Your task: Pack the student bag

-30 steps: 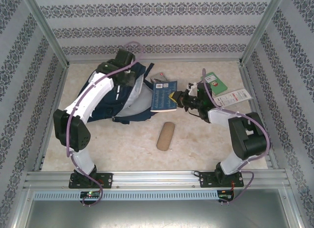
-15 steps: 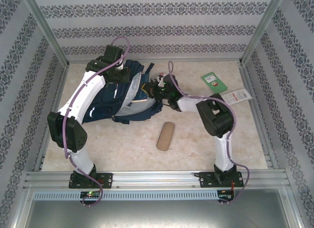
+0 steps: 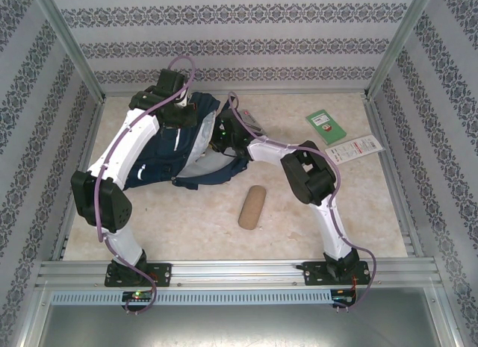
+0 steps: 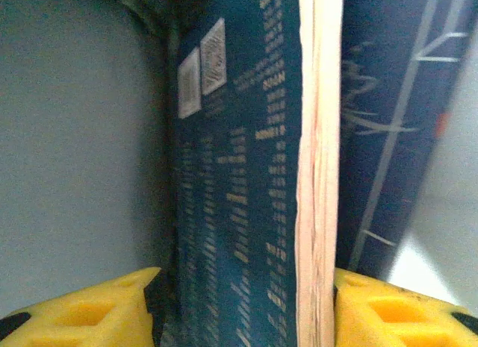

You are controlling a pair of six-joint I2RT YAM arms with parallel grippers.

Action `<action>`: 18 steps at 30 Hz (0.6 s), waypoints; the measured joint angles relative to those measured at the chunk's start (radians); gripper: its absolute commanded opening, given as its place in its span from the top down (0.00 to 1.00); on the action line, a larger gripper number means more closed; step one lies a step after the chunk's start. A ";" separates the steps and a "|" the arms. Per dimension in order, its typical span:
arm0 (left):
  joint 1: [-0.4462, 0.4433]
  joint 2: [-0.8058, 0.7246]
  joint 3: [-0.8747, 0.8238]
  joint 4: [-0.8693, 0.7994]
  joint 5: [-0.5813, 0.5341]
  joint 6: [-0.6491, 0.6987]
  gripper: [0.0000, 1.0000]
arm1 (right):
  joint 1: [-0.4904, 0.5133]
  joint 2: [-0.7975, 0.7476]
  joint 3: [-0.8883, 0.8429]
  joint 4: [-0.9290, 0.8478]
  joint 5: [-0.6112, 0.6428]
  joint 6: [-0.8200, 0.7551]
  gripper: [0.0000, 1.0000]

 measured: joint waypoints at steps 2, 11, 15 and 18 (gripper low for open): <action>0.000 -0.002 -0.002 0.000 0.003 0.000 1.00 | 0.000 -0.011 0.013 -0.084 0.016 -0.040 0.44; 0.006 -0.006 -0.010 0.003 0.016 -0.001 1.00 | 0.005 -0.060 0.116 -0.413 0.076 -0.177 0.44; 0.006 -0.008 -0.019 0.005 0.026 -0.005 1.00 | 0.008 -0.005 0.239 -0.478 0.066 -0.203 0.46; 0.006 -0.010 -0.019 0.005 0.029 -0.010 1.00 | 0.018 0.052 0.317 -0.527 0.066 -0.215 0.46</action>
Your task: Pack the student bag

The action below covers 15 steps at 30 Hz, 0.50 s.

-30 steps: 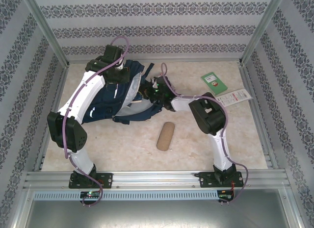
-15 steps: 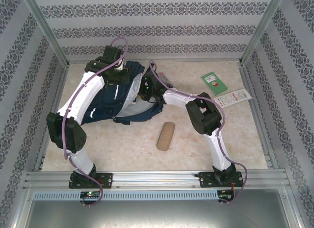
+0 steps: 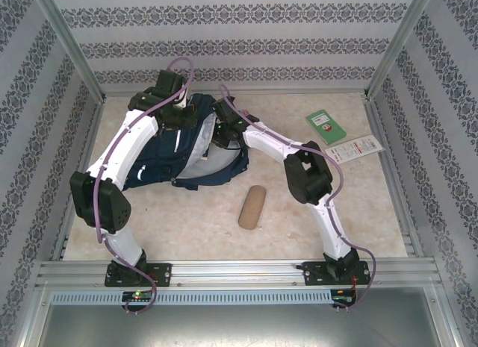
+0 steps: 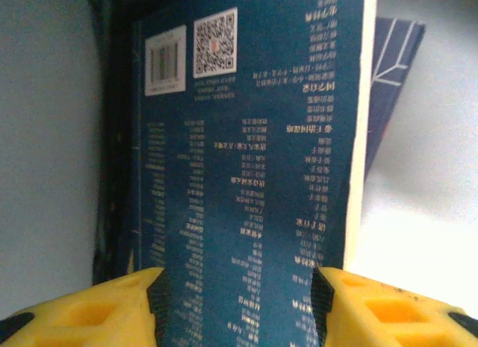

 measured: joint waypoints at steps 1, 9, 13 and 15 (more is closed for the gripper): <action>0.000 -0.001 0.000 0.000 0.003 -0.002 1.00 | 0.005 0.018 0.020 -0.013 0.001 -0.003 0.46; 0.008 -0.015 -0.031 0.018 0.021 -0.015 1.00 | 0.018 0.066 0.100 -0.069 0.002 -0.023 0.46; 0.010 -0.021 -0.043 0.025 0.028 -0.016 1.00 | 0.019 0.045 0.067 -0.061 0.013 -0.043 0.45; 0.010 -0.023 -0.047 0.029 0.032 -0.016 1.00 | 0.020 0.024 0.037 -0.063 0.031 -0.058 0.44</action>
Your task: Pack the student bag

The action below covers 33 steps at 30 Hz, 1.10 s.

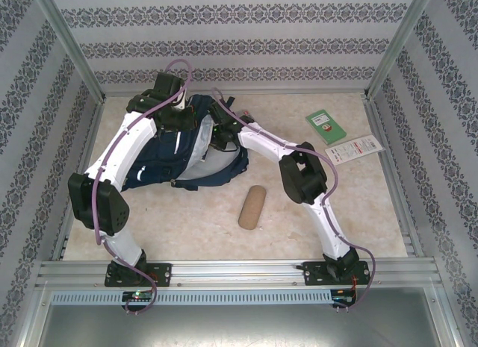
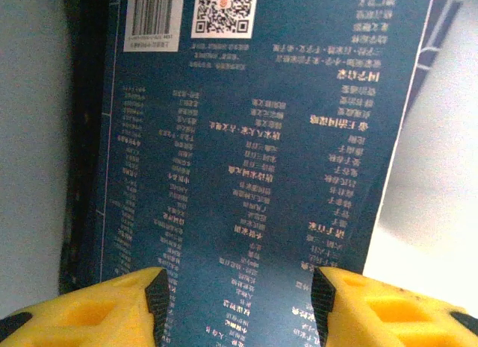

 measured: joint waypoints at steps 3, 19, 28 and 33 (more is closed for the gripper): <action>0.000 0.000 -0.001 0.001 0.004 0.000 1.00 | 0.006 -0.033 -0.032 -0.031 0.049 -0.024 0.44; 0.002 0.000 -0.002 0.002 0.018 0.000 1.00 | 0.018 -0.068 -0.057 -0.134 0.153 -0.062 0.41; 0.004 0.000 -0.018 0.025 0.035 -0.006 1.00 | 0.019 0.052 0.097 -0.149 0.126 -0.084 0.41; 0.005 0.000 -0.027 0.032 0.061 -0.011 1.00 | 0.029 0.087 0.178 -0.140 0.091 -0.110 0.41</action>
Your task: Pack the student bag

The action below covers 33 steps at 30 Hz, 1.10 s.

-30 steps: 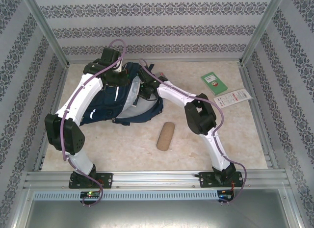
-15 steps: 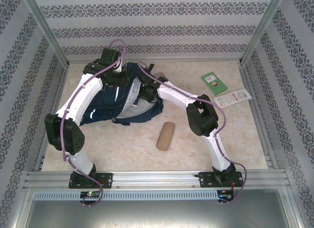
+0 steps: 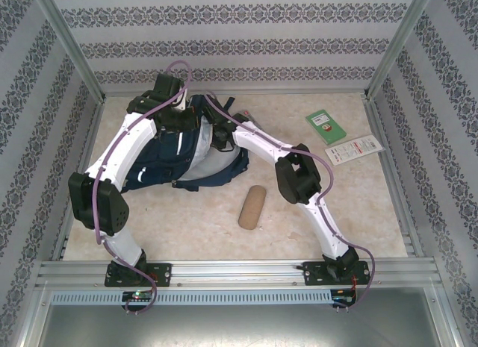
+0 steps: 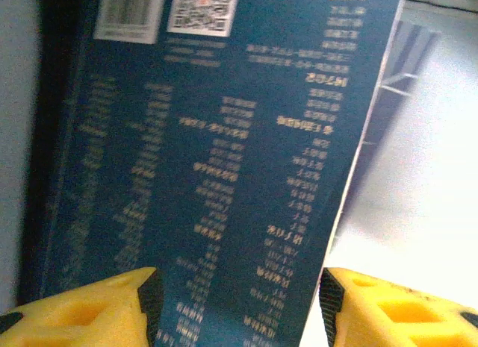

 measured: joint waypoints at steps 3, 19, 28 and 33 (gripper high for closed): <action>0.004 0.000 -0.008 0.002 0.019 0.000 1.00 | 0.007 0.008 0.010 0.048 -0.048 0.000 0.42; 0.004 -0.007 -0.025 0.006 0.033 0.001 1.00 | 0.010 -0.069 -0.129 0.103 -0.003 -0.032 0.40; 0.004 -0.009 -0.025 0.006 0.065 0.001 1.00 | 0.013 -0.085 -0.132 0.043 0.053 -0.028 0.39; 0.004 -0.009 -0.025 0.006 0.086 0.003 1.00 | 0.013 -0.061 -0.125 0.047 0.033 -0.010 0.39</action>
